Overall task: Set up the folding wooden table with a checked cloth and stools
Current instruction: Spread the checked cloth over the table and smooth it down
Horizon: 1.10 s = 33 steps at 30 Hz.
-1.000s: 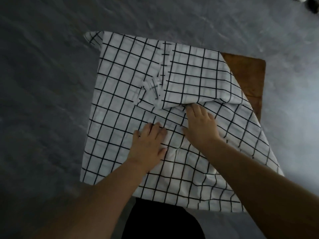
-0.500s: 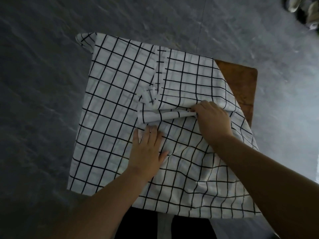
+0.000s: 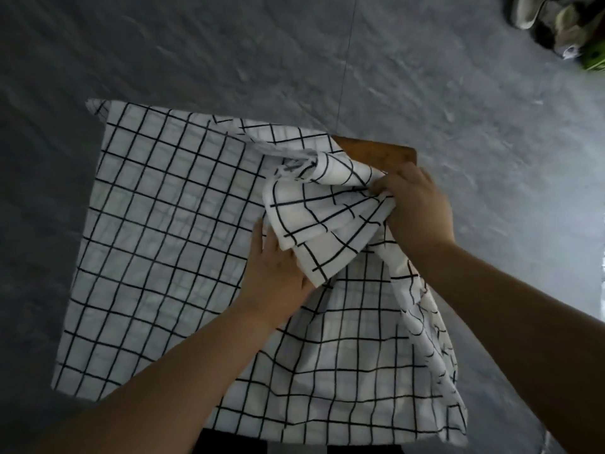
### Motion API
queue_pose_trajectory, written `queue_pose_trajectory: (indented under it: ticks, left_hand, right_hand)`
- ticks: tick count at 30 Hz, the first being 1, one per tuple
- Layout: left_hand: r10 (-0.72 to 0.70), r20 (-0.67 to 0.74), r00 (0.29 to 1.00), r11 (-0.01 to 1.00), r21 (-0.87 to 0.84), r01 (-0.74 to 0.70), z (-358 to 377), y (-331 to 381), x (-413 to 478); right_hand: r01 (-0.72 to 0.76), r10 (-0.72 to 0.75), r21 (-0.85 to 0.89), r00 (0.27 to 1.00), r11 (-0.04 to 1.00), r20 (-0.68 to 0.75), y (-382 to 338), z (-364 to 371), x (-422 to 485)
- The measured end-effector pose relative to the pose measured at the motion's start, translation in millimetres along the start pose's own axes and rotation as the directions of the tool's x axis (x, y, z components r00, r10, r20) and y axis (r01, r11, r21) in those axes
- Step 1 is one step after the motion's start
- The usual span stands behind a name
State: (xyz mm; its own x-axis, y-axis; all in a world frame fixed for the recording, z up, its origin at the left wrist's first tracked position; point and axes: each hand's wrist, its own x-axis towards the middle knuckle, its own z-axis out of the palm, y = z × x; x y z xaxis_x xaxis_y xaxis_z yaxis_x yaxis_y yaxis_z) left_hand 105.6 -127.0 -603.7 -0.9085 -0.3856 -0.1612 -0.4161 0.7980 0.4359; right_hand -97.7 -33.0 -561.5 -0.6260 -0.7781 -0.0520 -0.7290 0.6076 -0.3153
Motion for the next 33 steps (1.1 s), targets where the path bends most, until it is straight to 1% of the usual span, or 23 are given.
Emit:
queue_pose_trajectory:
  ticks: [2, 4, 5, 8, 11, 14, 17, 19, 22, 26, 29, 30, 31, 33]
  left_hand:
    - [-0.027, -0.058, 0.998, 0.996, -0.090, 0.022, -5.5, 18.6, 22.0]
    - [-0.017, -0.109, 0.994, 0.998, -0.055, 0.011, -10.7, 38.3, 43.9]
    - [-0.002, -0.106, 0.994, 1.000, -0.023, -0.001, -13.1, 47.5, 55.3]
    - [0.015, 0.004, 1.000, 0.996, 0.087, -0.015, -15.8, 68.7, 87.6]
    - [0.084, 0.053, 0.995, 0.971, 0.221, -0.094, -9.2, 87.4, 112.4]
    - [0.100, 0.089, 0.991, 0.941, 0.314, -0.123, 3.4, 110.2, 140.1]
    - [0.076, 0.183, 0.980, 0.926, 0.351, -0.138, 18.3, 118.5, 156.4]
    - [0.058, 0.232, 0.971, 0.924, 0.356, -0.140, 27.2, 120.2, 162.7]
    - [0.065, 0.233, 0.970, 0.932, 0.333, -0.143, 36.6, 120.9, 166.9]
    - [0.120, 0.284, 0.951, 0.949, 0.248, -0.193, 42.9, 121.5, 166.2]
    - [0.130, 0.289, 0.948, 0.960, 0.204, -0.194, 44.2, 121.1, 165.0]
    - [0.132, 0.288, 0.949, 0.961, 0.197, -0.194, 44.6, 120.4, 164.9]
    - [0.134, 0.285, 0.949, 0.962, 0.191, -0.194, 44.2, 120.2, 164.9]
    - [0.156, 0.289, 0.944, 0.966, 0.156, -0.208, 42.6, 120.2, 164.5]
  right_hand:
    - [-0.024, 0.024, 0.037, 1.000, 0.999, -0.019, 18.2, -9.0, 4.7]
    - [-0.034, 0.037, 0.074, 0.999, 0.997, -0.032, 37.5, -18.4, 10.0]
    - [-0.036, 0.040, 0.093, 0.998, 0.995, -0.041, 47.1, -23.4, 12.2]
    - [-0.049, 0.060, 0.159, 0.996, 0.986, -0.064, 73.2, -36.5, 17.2]
    - [-0.070, 0.091, 0.215, 0.992, 0.974, -0.090, 94.9, -43.4, 21.1]
    - [-0.171, 0.193, 0.229, 0.978, 0.958, -0.076, 127.3, -48.2, 24.6]
    - [-0.270, 0.290, 0.264, 0.956, 0.926, -0.040, 148.8, -48.7, 27.4]
    - [-0.344, 0.365, 0.315, 0.931, 0.885, -0.008, 160.4, -48.2, 29.0]
    - [-0.429, 0.445, 0.344, 0.895, 0.835, 0.034, 174.9, -43.6, 30.9]
    - [-0.483, 0.505, 0.398, 0.861, 0.780, 0.055, 186.0, -32.7, 32.3]
    - [-0.534, 0.559, 0.459, 0.824, 0.710, 0.093, 188.8, -23.9, 30.0]
    - [-0.536, 0.564, 0.459, 0.821, 0.708, 0.090, 188.9, -21.4, 27.9]
    - [-0.518, 0.552, 0.436, 0.832, 0.736, 0.058, 188.0, -20.1, 25.3]
    - [-0.405, 0.451, 0.351, 0.891, 0.844, -0.058, 181.5, -19.9, 20.2]
